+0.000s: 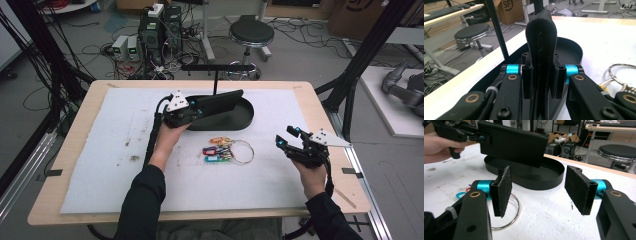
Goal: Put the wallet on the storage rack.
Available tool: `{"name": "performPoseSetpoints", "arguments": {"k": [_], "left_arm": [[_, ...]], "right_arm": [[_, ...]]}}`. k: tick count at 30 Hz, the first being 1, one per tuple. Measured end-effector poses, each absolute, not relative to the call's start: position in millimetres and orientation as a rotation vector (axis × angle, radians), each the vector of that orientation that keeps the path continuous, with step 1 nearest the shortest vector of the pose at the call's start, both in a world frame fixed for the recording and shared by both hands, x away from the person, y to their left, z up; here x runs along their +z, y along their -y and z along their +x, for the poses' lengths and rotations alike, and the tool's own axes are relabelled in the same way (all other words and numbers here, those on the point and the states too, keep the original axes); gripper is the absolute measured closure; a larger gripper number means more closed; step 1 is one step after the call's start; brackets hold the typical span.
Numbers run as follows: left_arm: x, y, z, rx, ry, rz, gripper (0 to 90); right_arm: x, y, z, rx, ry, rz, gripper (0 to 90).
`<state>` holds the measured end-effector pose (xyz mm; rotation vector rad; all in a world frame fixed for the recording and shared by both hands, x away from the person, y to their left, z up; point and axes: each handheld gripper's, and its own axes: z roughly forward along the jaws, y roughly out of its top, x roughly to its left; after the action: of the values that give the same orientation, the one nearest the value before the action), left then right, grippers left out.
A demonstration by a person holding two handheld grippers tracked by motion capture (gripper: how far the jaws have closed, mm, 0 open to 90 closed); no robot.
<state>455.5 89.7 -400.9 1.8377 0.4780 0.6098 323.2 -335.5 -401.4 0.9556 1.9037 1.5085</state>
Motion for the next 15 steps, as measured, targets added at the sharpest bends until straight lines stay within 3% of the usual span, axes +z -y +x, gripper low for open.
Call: {"name": "performPoseSetpoints", "arguments": {"k": [15], "left_arm": [[-418, -69, 486, 0.672, -0.424, 1.834, 75.6]], "right_arm": [[-402, 335, 324, 1.514, -1.907, 0.949, 39.2]]}}
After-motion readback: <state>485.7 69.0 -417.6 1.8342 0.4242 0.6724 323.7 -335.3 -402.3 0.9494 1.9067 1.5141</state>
